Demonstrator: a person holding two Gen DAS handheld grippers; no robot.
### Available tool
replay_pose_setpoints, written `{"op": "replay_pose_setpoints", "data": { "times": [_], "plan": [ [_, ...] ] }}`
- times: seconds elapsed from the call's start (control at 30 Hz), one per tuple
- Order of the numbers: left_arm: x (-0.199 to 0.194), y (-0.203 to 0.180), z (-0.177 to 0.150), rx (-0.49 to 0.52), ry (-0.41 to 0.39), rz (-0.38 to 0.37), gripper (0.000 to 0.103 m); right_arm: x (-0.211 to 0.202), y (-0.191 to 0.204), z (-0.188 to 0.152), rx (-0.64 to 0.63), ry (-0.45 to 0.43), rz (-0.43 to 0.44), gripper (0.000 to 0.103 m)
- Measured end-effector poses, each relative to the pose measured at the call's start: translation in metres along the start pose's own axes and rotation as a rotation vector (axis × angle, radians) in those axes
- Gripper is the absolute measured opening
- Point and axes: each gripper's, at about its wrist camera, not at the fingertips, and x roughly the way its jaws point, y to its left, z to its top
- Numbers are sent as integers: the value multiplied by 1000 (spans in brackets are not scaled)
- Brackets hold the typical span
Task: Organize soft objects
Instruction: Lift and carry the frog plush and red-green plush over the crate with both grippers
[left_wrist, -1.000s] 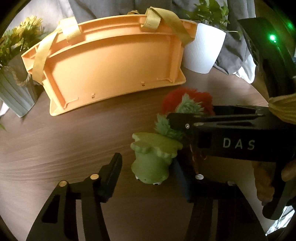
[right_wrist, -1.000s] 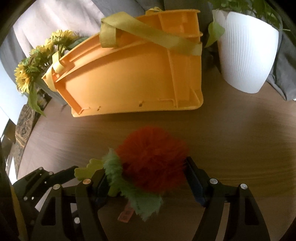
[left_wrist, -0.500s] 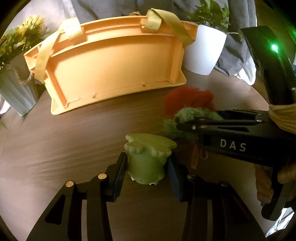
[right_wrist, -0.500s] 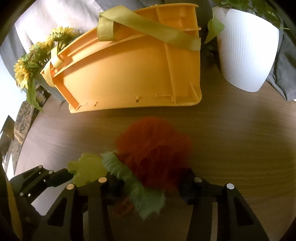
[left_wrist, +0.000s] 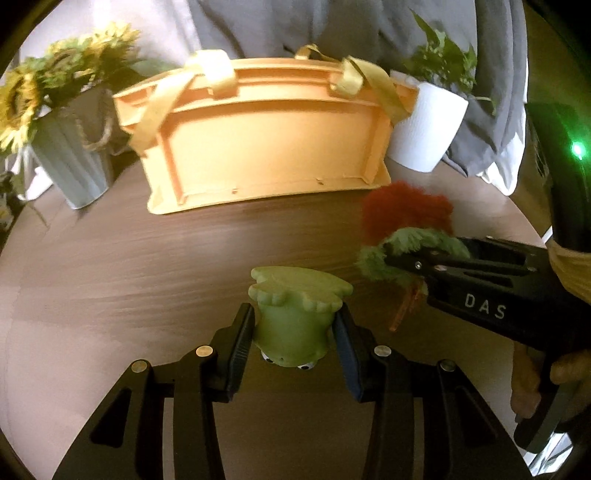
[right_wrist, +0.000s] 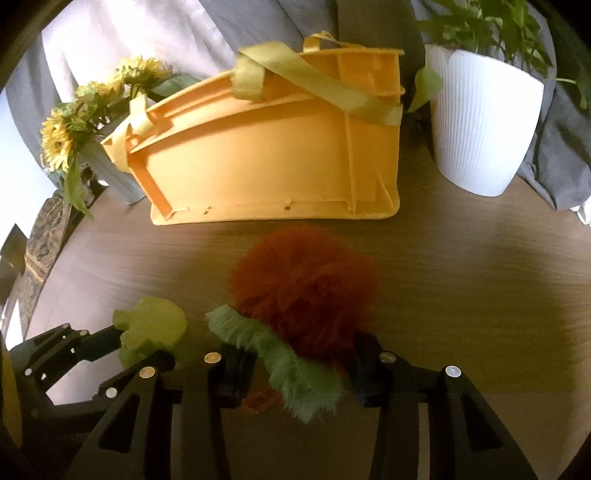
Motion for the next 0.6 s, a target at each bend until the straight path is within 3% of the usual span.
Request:
{"op": "replay_pose_setpoints", "data": {
  "times": [0.6],
  "plan": [
    [-80, 30, -4, -75, -141, 18, 43, -68, 41, -18, 4, -96, -24, 43]
  ]
}}
